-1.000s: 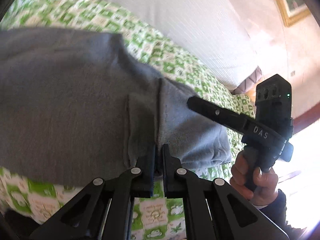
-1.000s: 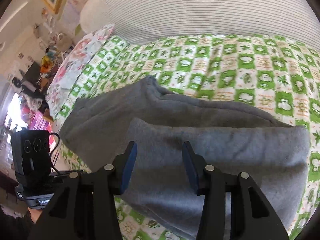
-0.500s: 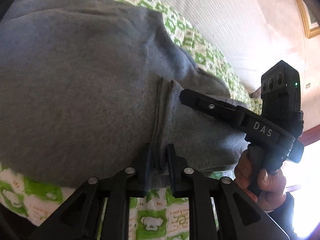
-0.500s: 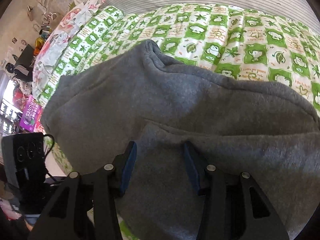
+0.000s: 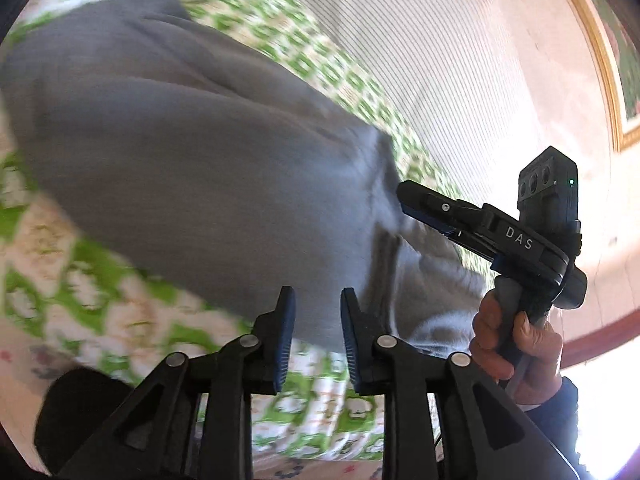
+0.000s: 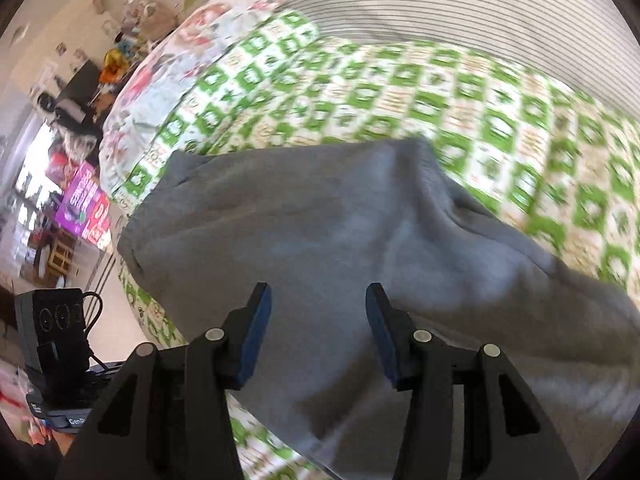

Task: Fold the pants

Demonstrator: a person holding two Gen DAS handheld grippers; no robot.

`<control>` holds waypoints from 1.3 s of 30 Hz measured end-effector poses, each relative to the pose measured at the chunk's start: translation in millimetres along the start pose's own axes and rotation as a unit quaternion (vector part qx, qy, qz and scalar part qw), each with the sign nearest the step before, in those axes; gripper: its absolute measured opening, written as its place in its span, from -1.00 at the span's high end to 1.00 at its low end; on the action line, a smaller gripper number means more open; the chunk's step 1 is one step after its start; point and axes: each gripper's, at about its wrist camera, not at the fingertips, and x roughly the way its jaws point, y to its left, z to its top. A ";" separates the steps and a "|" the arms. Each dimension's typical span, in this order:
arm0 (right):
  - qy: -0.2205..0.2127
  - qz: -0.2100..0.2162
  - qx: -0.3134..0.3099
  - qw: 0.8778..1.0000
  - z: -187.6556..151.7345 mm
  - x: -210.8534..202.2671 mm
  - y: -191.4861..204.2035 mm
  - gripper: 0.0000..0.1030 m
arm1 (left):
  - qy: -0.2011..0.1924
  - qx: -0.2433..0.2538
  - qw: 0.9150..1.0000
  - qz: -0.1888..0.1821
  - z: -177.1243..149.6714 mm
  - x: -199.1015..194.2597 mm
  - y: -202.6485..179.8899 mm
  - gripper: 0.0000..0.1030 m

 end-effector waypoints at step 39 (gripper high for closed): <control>0.123 0.044 -0.304 0.944 149.2 186.4 192.6 -0.40 | -0.145 -0.227 0.963 0.026 40.3 -44.0 136.9 -0.09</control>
